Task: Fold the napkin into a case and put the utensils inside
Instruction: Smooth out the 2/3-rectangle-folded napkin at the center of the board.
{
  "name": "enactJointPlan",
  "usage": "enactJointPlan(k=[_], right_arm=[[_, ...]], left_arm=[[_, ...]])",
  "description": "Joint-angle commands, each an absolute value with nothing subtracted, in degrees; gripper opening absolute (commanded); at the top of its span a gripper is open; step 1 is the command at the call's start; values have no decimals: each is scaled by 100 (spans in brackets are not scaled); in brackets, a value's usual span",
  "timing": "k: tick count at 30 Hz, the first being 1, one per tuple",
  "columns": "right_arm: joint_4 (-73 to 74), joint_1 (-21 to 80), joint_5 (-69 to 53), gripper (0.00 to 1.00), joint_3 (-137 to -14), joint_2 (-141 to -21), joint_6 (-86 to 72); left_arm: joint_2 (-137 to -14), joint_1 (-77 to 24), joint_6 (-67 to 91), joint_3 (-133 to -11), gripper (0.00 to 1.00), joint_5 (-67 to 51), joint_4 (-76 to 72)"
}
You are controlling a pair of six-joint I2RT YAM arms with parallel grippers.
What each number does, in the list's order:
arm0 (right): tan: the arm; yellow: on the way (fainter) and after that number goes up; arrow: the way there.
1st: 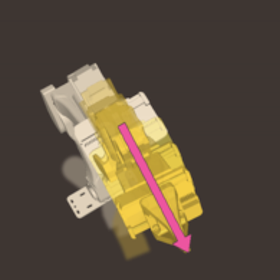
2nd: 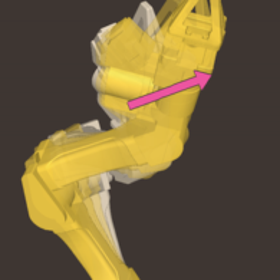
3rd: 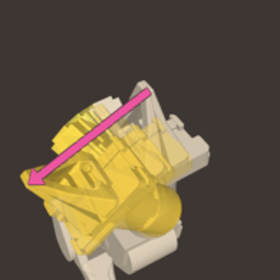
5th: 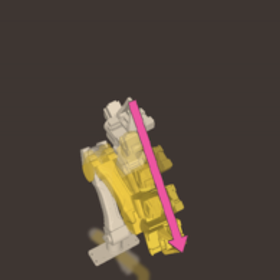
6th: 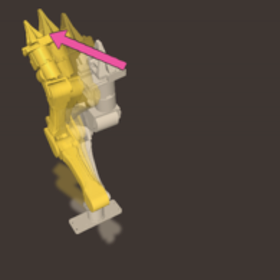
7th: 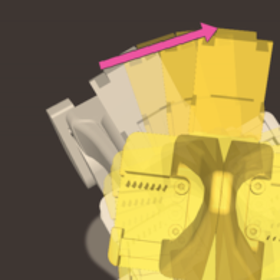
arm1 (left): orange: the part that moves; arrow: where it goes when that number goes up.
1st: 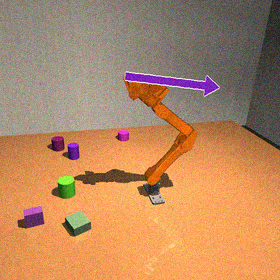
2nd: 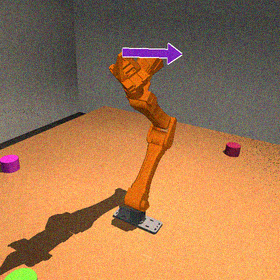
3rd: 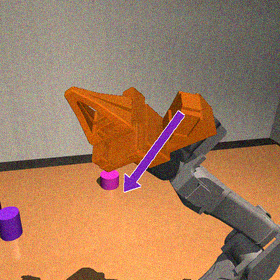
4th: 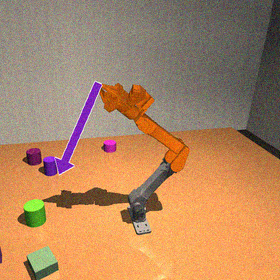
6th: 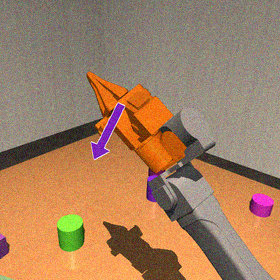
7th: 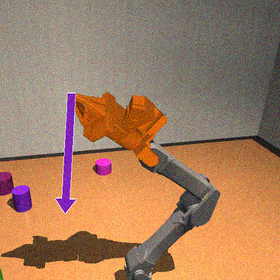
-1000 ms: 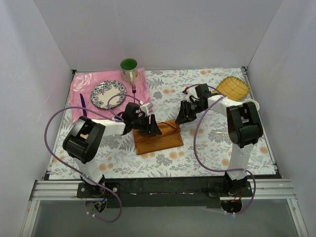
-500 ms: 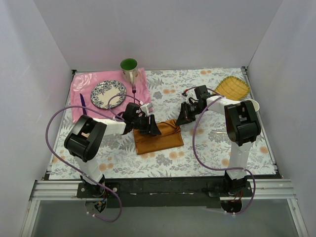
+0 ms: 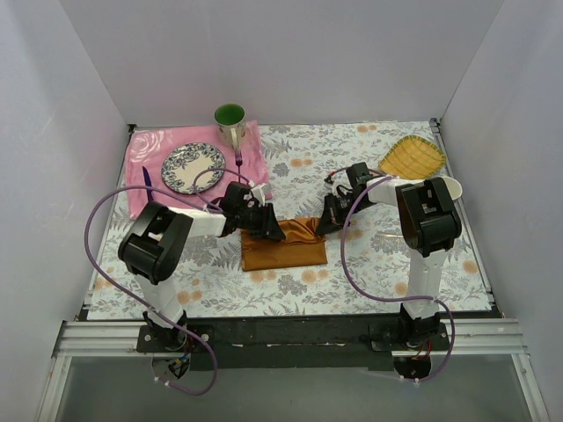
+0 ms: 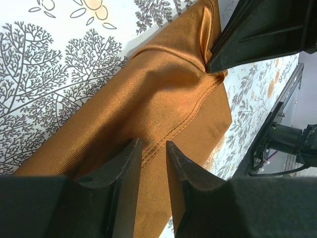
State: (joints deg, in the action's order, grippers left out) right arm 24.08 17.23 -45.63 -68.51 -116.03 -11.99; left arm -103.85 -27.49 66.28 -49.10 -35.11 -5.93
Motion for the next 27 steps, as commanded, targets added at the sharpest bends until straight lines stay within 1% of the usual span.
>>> enactJointPlan(k=[1, 2, 3, 4, 6, 7, 8, 9, 10, 16, 18, 21, 24, 27], right_arm=[[2417, 1617, -4544, 1, -6838, -11759, -1002], [2426, 1591, -4544, 1, -6829, -11768, -976], [2417, 1573, -4544, 1, -6812, -11760, -906], [2400, 1573, -4535, 1, -6777, -11751, -879], [2312, 1573, -4518, 1, -6741, -11699, -853], [2268, 1573, -4518, 1, -6733, -11698, -818], [2241, 1573, -4483, 1, -6724, -11698, -800], [2233, 1582, -4474, 1, -6715, -11707, -782], [2198, 1573, -4465, 1, -6697, -11698, -730], [2083, 1573, -4377, 1, -6653, -11707, -633], [2109, 1573, -4333, 1, -6671, -11751, -589], [2109, 1573, -4245, 1, -6662, -11803, -580], [2127, 1573, -4122, 1, -6653, -11839, -589], [2153, 1573, -3964, 1, -6662, -11909, -607]], left_arm=[[-10398, -2463, 6609, -4712, 28, -3836, -305], [-10293, -2383, 6644, -4511, 29, -3980, -412], [-10153, -2234, 6679, -4413, 35, -4147, -526], [-9890, -2137, 6767, -4299, 39, -4914, -1006], [-9581, -1996, 7300, -4018, 48, -5543, -1632], [-9363, -1960, 7460, -3991, 57, -5746, -2166], [-9326, -1986, 7610, -3999, 60, -5957, -2371], [-9299, -2012, 8142, -3990, 62, -6002, -2634], [-9342, -2030, 8374, -3999, 65, -6012, -3124], [-10220, -2223, 9481, -4288, 65, -5704, -4313], [-10650, -2302, 9615, -4473, 64, -5643, -4377], [-11230, -2373, 10185, -4631, 64, -5581, -4920], [-11574, -2329, 10563, -4676, 64, -5572, -5193], [-11777, -2198, 10617, -4527, 64, -5625, -5335]])
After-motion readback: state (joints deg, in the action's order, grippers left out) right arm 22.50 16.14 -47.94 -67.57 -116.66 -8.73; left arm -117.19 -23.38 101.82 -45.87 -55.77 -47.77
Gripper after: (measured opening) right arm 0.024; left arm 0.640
